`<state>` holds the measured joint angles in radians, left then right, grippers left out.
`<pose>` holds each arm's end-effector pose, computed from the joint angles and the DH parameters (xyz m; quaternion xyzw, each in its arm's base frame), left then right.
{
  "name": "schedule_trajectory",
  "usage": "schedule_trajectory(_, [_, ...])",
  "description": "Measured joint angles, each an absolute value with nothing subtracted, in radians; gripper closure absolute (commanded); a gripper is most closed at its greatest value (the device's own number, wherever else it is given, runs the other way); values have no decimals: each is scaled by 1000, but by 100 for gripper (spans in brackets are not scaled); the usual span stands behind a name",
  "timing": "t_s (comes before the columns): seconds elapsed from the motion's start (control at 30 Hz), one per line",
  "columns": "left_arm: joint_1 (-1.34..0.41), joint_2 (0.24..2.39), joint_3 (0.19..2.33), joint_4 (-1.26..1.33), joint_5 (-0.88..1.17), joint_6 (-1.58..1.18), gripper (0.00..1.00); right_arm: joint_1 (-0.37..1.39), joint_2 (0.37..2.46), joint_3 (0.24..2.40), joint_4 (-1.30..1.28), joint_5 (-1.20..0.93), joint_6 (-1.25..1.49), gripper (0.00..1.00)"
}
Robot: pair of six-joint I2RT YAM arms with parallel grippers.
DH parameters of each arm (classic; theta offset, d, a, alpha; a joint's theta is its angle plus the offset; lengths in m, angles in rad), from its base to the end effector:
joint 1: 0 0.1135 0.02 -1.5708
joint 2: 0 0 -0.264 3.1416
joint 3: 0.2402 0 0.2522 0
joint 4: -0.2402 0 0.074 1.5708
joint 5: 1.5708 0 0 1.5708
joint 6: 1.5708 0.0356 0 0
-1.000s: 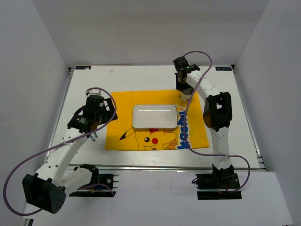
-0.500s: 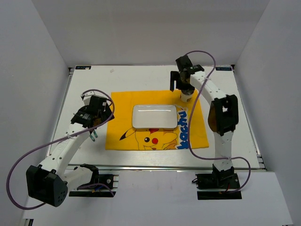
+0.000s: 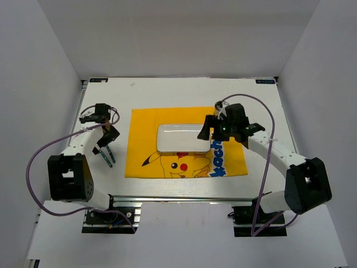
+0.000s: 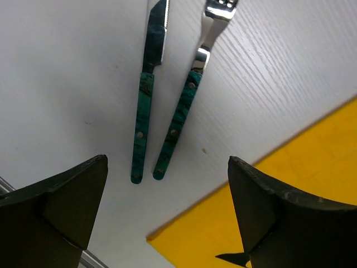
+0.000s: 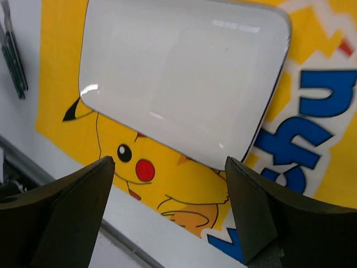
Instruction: Set the dinner table for one person
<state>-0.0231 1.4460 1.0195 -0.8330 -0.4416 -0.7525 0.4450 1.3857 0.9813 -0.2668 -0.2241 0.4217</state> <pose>0.2678 0.0090 0.2277 -0.3755 0.8884 0.1431 0.2218 0.2722 0.1386 0.2642 -0.0590 0.8943 0.2728 0.3498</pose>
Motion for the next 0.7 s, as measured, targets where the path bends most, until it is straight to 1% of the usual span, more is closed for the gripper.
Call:
schedule_trajectory(0.13, [46, 1511, 1034, -838, -414, -774, 5, 454, 1377, 877, -205, -305, 441, 17])
schedule_trajectory(0.3, [104, 1534, 1013, -847, -407, -831, 10, 456, 1392, 870, -115, -361, 441, 18])
schedule_trajectory(0.43, [124, 1590, 1011, -847, -411, -871, 16, 456, 1430, 867, -64, -392, 441, 18])
schedule_trajectory(0.47, [128, 1602, 1005, -842, -411, -879, 24, 456, 1439, 867, -56, -398, 441, 18])
schedule_trajectory(0.5, [133, 1608, 993, -834, -411, -890, 27, 456, 1445, 865, -49, -401, 440, 18])
schedule_trajectory(0.57, [139, 1608, 962, -828, -411, -907, 30, 456, 1451, 864, -44, -408, 438, 18])
schedule_trajectory(0.7, [150, 1609, 920, -818, -410, -927, 31, 456, 1452, 858, -29, -415, 437, 18])
